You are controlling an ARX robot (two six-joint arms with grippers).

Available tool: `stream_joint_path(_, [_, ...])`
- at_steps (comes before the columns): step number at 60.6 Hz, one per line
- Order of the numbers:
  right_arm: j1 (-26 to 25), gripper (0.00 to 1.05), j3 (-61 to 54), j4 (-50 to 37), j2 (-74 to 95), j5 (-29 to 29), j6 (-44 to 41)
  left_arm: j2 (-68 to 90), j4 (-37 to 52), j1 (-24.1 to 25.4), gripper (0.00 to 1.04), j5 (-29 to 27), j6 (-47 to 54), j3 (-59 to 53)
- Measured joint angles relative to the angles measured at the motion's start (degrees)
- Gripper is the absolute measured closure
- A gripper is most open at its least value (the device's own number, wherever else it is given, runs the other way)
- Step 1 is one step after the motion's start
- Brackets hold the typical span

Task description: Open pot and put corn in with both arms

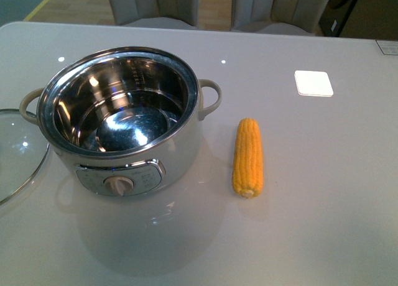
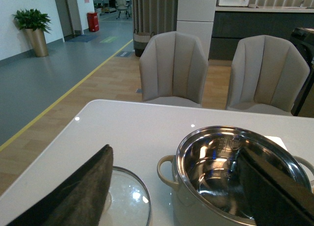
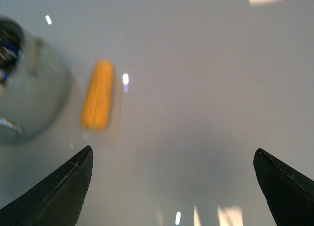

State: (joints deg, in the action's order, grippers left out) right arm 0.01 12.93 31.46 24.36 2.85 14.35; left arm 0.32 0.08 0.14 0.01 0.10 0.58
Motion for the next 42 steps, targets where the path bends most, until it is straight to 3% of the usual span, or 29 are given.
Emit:
stream_joint_path(5, [0.7,0.09,0.3,-3.2,5.2,-0.3,1.5,0.0,0.0,0.0,0.05,0.0,0.0,0.0])
stream_joint_path(16, [5.3,0.09,2.4,-18.6,20.7,-3.5,1.4,0.0,0.0,0.0,0.07,0.0,0.0,0.0])
stream_joint_path(30, [13.3,0.09,13.2,-43.4,58.0,-7.3,-0.7,0.0,0.0,0.0,0.07,0.0,0.0,0.0])
stream_joint_path(42, [15.3,0.09,24.5,-46.5,77.0,-8.9,-0.4,0.0,0.0,0.0,0.07,0.0,0.0,0.0])
